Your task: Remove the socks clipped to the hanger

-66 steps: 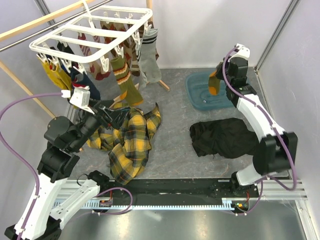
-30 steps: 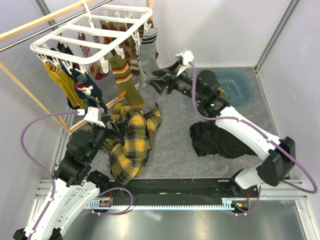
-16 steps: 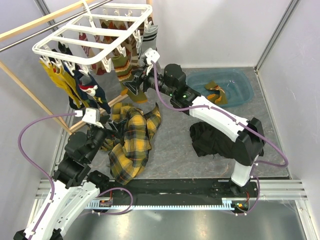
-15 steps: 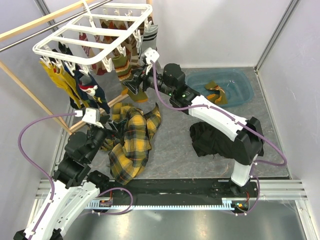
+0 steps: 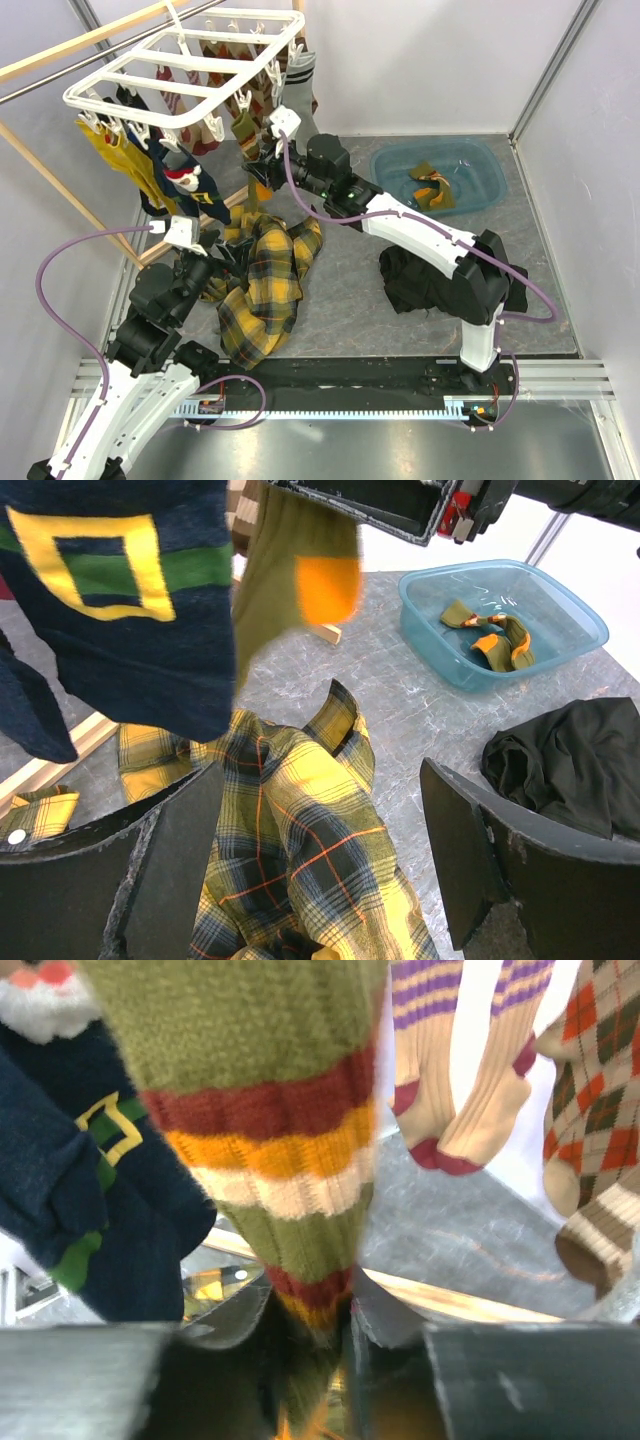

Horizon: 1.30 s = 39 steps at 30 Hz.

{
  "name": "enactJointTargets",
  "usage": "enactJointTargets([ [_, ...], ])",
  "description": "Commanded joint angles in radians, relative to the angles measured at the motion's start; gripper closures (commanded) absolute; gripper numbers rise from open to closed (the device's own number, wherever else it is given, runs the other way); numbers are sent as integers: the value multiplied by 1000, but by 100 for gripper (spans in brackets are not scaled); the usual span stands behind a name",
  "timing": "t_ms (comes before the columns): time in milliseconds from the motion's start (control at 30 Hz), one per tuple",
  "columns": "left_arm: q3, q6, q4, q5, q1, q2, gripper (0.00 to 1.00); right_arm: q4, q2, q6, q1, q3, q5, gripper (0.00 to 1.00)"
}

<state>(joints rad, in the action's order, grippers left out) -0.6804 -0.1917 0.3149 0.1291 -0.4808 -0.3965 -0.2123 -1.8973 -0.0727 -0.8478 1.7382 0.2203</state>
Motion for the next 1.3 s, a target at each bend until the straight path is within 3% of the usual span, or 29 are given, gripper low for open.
enactJointTargets([
  [0, 5, 21, -42, 15, 2, -2, 14, -16, 47, -6, -26, 12, -85, 79],
  [33, 5, 21, -42, 15, 2, -2, 14, -19, 59, -19, -31, 3, -90, 89],
  [133, 5, 23, -51, 15, 2, -8, 14, -10, 101, -62, -46, -19, -90, 100],
  [433, -79, 23, -98, -2, 2, -114, 14, -41, 234, -208, -65, -121, 60, 100],
  [933, -157, 66, -278, -65, 2, -306, 17, -81, 219, -331, -65, -75, 195, 100],
  [1033, -151, 86, -310, -114, 2, -318, 37, -105, 224, -358, -65, -91, 179, 100],
  [1067, -148, 87, -312, -153, 2, -315, 59, -111, 227, -361, -65, -97, 166, 99],
  [1133, -122, 90, -356, -184, 2, -300, 78, -107, 228, -366, -65, -98, 154, 94],
  [1167, -113, 93, -367, -201, 2, -289, 94, -86, 230, -371, -65, -97, 143, 88],
  [1267, -76, 94, -389, -198, 2, -256, 98, -52, 247, -375, -63, -95, 71, 82],
])
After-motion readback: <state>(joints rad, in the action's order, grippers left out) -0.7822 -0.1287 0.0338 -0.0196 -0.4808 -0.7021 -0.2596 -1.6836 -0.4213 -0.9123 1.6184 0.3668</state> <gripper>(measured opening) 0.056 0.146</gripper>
